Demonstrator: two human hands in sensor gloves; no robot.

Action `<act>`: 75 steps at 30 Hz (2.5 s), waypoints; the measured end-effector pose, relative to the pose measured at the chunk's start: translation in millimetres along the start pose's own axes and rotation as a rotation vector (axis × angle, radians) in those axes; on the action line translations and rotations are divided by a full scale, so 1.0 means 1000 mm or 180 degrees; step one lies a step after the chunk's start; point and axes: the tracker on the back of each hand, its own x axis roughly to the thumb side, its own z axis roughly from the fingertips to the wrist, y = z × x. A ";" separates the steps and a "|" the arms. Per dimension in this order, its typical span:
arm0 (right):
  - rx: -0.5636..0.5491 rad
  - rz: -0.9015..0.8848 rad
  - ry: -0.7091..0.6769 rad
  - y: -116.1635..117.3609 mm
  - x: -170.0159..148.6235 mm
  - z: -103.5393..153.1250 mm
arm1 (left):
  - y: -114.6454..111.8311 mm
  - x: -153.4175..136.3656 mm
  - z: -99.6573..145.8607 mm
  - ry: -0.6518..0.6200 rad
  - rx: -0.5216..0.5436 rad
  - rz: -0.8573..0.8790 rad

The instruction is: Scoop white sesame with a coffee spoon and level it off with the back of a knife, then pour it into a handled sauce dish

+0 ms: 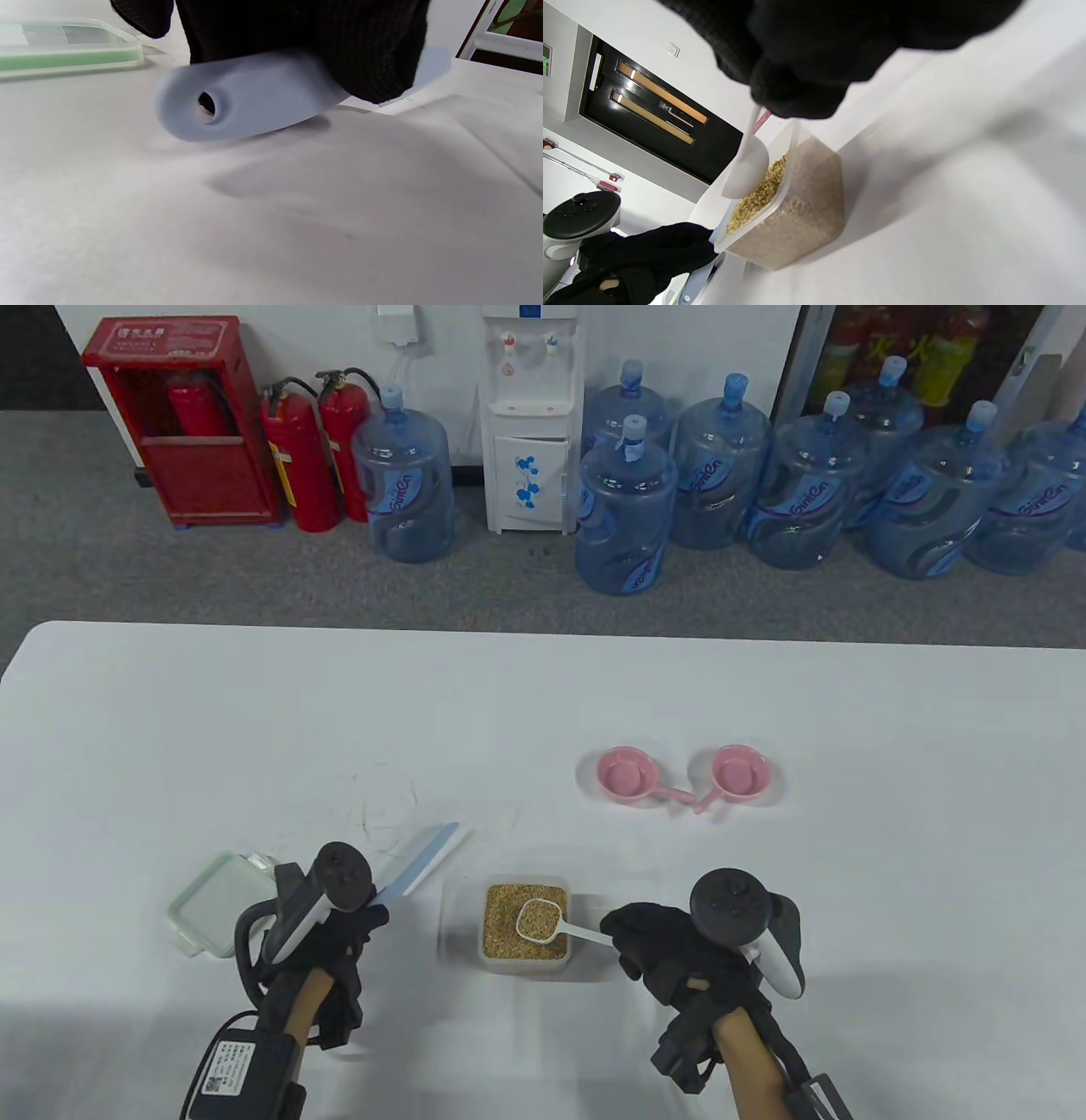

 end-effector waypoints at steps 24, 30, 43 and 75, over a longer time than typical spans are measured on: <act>0.0000 0.0052 0.0013 0.002 0.000 0.000 | -0.006 0.003 -0.002 0.0144 0.0396 -0.0466; -0.0002 0.0044 0.0019 0.002 0.000 0.000 | -0.008 0.008 0.000 0.0147 0.0470 -0.0717; -0.0025 0.0002 0.0022 0.001 -0.001 0.000 | 0.021 0.009 0.021 -0.0112 0.0957 -0.0342; -0.0392 -0.0423 0.0173 -0.016 -0.009 -0.006 | 0.016 0.015 0.031 -0.0892 0.0985 -0.0004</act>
